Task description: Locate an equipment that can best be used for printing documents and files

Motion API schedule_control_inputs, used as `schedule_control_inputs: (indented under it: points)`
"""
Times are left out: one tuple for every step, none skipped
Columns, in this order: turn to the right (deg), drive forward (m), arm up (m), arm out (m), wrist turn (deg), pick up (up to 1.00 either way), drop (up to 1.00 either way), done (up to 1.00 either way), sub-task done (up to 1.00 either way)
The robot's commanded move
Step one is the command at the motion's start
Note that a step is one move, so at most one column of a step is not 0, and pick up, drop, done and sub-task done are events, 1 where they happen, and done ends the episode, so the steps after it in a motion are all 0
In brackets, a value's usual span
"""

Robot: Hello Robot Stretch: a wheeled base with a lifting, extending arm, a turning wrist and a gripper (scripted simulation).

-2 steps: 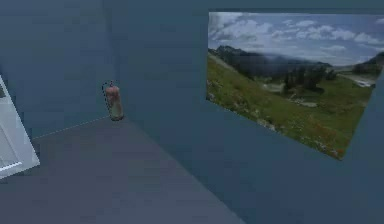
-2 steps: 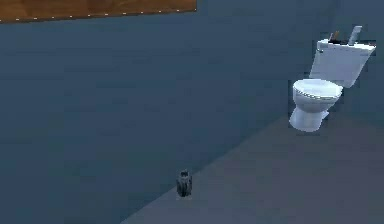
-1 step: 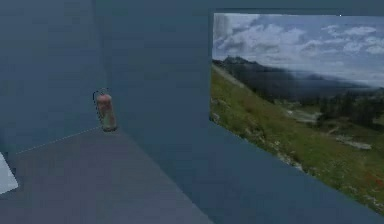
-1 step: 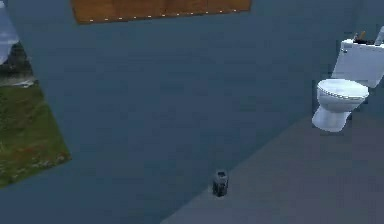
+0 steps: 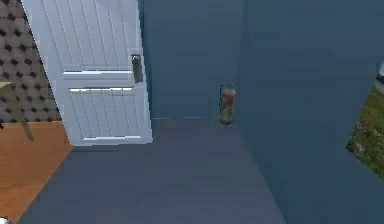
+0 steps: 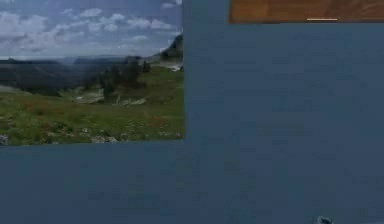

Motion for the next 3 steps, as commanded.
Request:
schedule_control_inputs:
  points:
    - [0.0, 0.45, 0.0, 0.0, 0.0, 0.0, 0.0, 0.0, 0.0]
    - [-6.0, 0.0, 0.0, 0.0, 0.0, 0.0, 0.0, 0.0, 0.0]
    - [0.0, 0.3, 0.0, 0.0, 0.0, 0.0, 0.0, 0.0, 0.0]
